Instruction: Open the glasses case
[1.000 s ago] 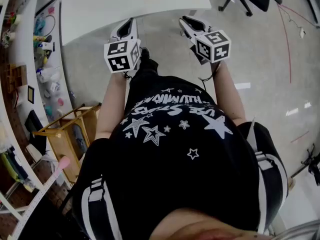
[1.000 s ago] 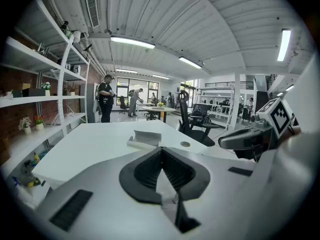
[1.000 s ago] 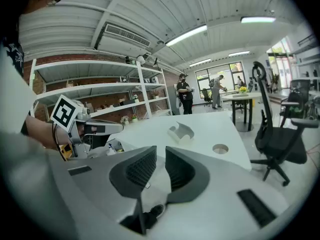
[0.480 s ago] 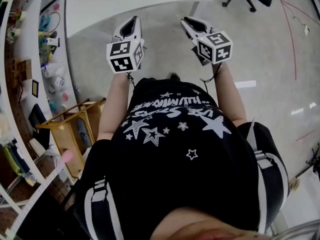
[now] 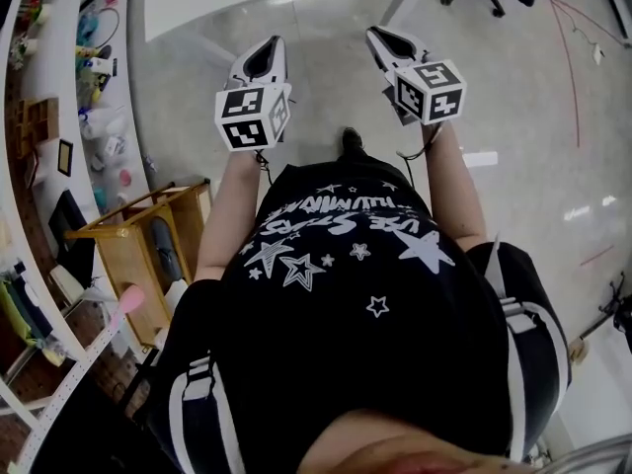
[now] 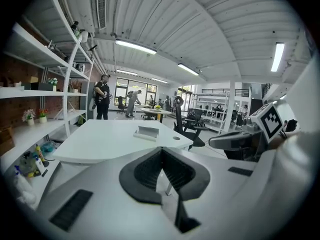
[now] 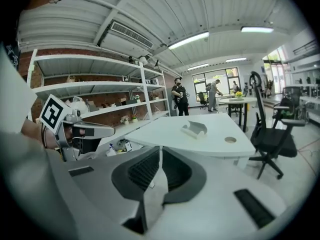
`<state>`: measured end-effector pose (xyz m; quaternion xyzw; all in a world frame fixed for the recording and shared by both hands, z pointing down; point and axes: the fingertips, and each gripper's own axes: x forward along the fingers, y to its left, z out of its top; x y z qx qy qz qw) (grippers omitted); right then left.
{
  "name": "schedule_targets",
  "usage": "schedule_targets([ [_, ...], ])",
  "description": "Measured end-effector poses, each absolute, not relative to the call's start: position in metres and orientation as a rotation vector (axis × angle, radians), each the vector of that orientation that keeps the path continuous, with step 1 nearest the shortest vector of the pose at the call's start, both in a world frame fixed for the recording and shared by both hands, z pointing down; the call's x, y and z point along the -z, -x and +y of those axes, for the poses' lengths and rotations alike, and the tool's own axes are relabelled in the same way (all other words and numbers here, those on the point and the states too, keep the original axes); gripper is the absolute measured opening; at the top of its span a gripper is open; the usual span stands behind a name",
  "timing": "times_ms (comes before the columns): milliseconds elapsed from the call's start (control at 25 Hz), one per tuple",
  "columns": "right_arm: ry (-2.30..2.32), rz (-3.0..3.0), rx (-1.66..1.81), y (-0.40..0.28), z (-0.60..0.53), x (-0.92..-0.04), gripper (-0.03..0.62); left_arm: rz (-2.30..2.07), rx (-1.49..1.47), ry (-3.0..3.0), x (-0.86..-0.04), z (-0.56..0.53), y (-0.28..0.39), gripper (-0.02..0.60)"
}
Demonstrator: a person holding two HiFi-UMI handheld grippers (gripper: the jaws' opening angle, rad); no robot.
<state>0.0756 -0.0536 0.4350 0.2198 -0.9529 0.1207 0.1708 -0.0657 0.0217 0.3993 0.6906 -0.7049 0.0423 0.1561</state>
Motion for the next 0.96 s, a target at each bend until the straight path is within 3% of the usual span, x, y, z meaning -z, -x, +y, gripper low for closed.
schedule_targets([
  [520,-0.771,-2.654,-0.327,-0.084,0.057,-0.433,0.009,-1.935,-0.072,-2.045,-0.409,0.117,0.073,0.012],
  [960,-0.764,-2.629,-0.284,-0.093,0.083,-0.431,0.009,-1.903,-0.019,-2.085,-0.405,0.137,0.057,0.012],
])
